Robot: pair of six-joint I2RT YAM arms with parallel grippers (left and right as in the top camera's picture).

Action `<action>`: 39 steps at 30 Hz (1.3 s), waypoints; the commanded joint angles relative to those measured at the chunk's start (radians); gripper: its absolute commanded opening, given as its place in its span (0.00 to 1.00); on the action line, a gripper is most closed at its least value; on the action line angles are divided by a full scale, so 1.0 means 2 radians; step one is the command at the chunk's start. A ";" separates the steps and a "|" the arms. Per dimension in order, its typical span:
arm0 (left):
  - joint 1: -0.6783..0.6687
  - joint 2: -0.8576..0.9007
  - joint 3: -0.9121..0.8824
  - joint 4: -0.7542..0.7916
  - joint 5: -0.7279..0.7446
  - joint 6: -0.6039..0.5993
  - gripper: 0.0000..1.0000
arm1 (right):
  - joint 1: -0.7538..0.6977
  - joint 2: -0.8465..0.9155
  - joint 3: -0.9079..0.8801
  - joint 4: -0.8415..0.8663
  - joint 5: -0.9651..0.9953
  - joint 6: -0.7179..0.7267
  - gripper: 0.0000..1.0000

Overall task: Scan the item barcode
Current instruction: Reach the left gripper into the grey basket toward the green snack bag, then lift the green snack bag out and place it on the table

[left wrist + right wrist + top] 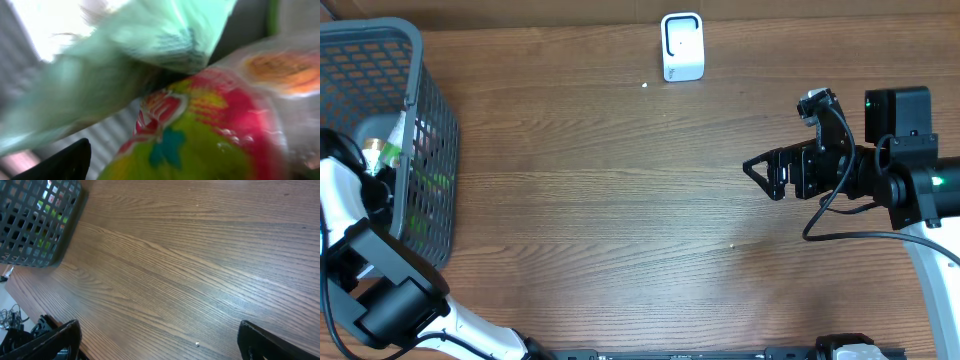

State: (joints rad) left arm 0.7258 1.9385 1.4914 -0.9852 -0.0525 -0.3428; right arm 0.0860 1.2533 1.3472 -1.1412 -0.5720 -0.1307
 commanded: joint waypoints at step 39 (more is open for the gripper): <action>-0.153 -0.279 0.209 -0.124 0.088 0.043 0.04 | 0.002 0.000 0.014 0.005 -0.003 -0.001 1.00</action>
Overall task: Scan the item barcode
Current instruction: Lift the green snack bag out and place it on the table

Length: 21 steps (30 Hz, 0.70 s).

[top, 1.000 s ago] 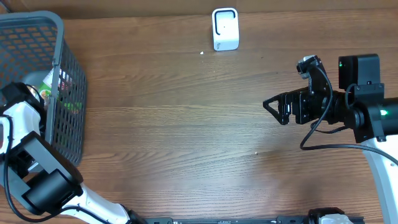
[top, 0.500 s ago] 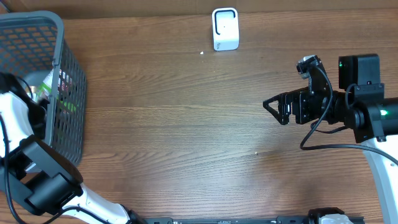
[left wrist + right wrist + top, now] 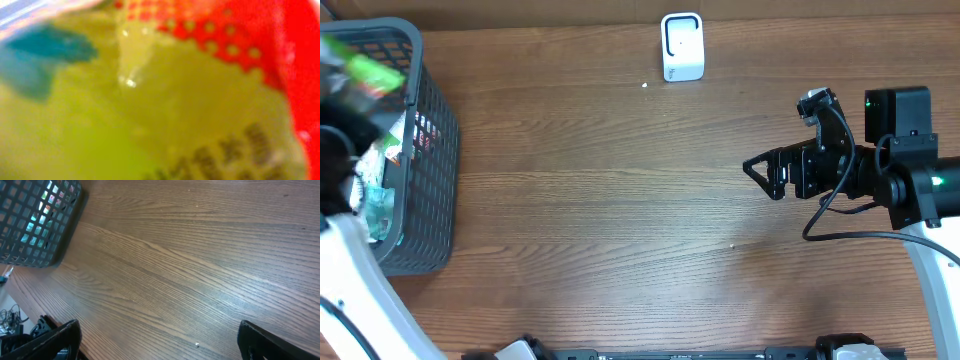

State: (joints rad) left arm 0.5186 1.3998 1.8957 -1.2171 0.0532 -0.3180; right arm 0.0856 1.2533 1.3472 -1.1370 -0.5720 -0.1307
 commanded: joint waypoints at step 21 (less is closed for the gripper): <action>-0.404 0.232 -0.129 -0.016 0.115 0.028 0.04 | 0.002 0.000 0.014 0.001 0.014 0.002 0.96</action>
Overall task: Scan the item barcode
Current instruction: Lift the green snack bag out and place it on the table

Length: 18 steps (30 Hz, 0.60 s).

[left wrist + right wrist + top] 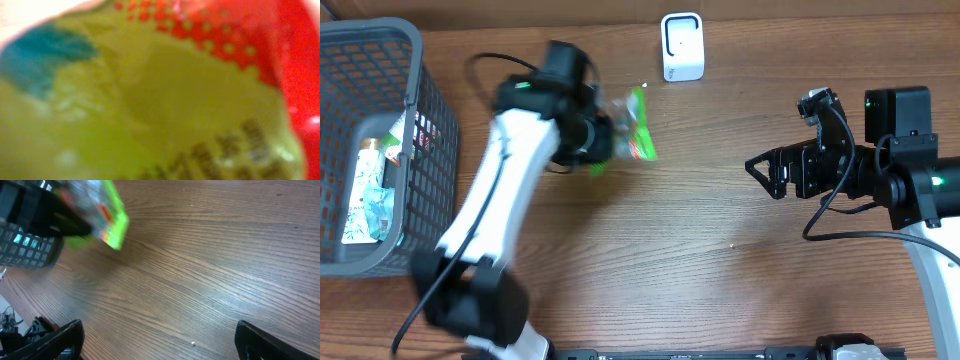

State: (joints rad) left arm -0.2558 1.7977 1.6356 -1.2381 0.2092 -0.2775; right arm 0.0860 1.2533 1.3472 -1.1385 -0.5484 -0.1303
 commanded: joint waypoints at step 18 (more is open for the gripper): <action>-0.056 0.131 0.078 -0.057 0.127 0.072 0.68 | 0.002 0.000 0.014 -0.001 0.004 0.002 0.97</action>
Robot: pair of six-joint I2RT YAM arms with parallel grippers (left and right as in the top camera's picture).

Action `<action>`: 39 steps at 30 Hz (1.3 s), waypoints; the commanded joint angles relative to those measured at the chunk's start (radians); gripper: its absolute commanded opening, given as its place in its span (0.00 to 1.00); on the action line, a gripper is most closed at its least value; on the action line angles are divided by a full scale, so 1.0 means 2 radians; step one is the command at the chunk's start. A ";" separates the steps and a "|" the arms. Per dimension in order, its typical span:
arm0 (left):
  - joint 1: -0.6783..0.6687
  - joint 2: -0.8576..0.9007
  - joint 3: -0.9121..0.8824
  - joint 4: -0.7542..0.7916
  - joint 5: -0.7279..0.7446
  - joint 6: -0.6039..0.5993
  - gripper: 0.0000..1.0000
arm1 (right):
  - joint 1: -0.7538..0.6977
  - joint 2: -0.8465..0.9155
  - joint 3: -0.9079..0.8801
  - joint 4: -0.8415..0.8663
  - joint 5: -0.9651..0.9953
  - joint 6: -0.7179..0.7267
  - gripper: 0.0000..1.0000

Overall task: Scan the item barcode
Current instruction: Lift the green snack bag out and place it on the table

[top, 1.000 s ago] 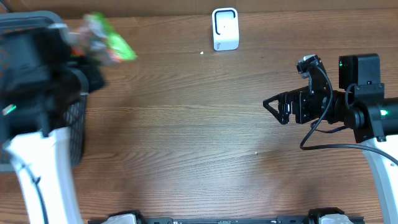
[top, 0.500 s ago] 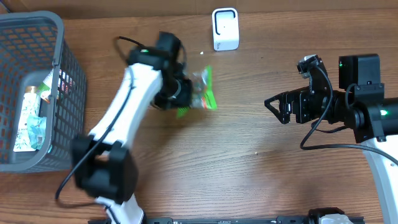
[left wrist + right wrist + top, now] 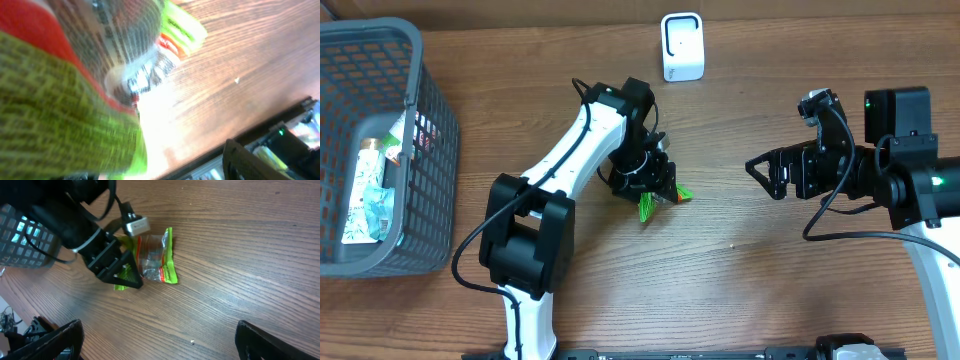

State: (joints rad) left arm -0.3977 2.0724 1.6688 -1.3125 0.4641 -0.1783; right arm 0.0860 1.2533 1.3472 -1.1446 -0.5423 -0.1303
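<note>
The snack packet point(image 3: 657, 199), green and red with a clear window, lies flat on the wooden table point(image 3: 620, 280) near its middle; the right wrist view shows the packet point(image 3: 159, 261) too. My left gripper point(image 3: 650, 178) sits at the packet's left end, touching it, jaws apart. Blurred, the packet point(image 3: 75, 90) fills the upper left of the left wrist view, with one finger point(image 3: 260, 160) showing wide at the lower right. The white scanner point(image 3: 682, 45) stands at the table's back edge. To the right, my right gripper point(image 3: 760, 168) hovers open with nothing in it.
A grey mesh basket point(image 3: 418, 45) with other packets inside stands at the far left; part of the basket point(image 3: 20, 245) also shows in the right wrist view. The left arm point(image 3: 570, 150) stretches across the table's middle.
The left gripper has moved from the back of the table, left of the scanner, down to the middle. The packet it carried in the air now lies on the wood. The right arm is unmoved.
The left gripper was first down in the basket among the packets. Then it was above the basket with the green packet in its grip, then beside the scanner with it. Now the packet lies mid-table under opened jaws. The right gripper stayed open throughout.
</note>
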 commanded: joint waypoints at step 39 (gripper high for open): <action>0.164 -0.039 0.444 -0.188 -0.200 -0.025 0.66 | 0.002 0.000 0.013 -0.001 0.001 0.001 0.97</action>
State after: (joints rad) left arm -0.1490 2.0628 2.5225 -1.6871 0.2100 -0.1860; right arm 0.0856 1.2533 1.3472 -1.1484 -0.5423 -0.1303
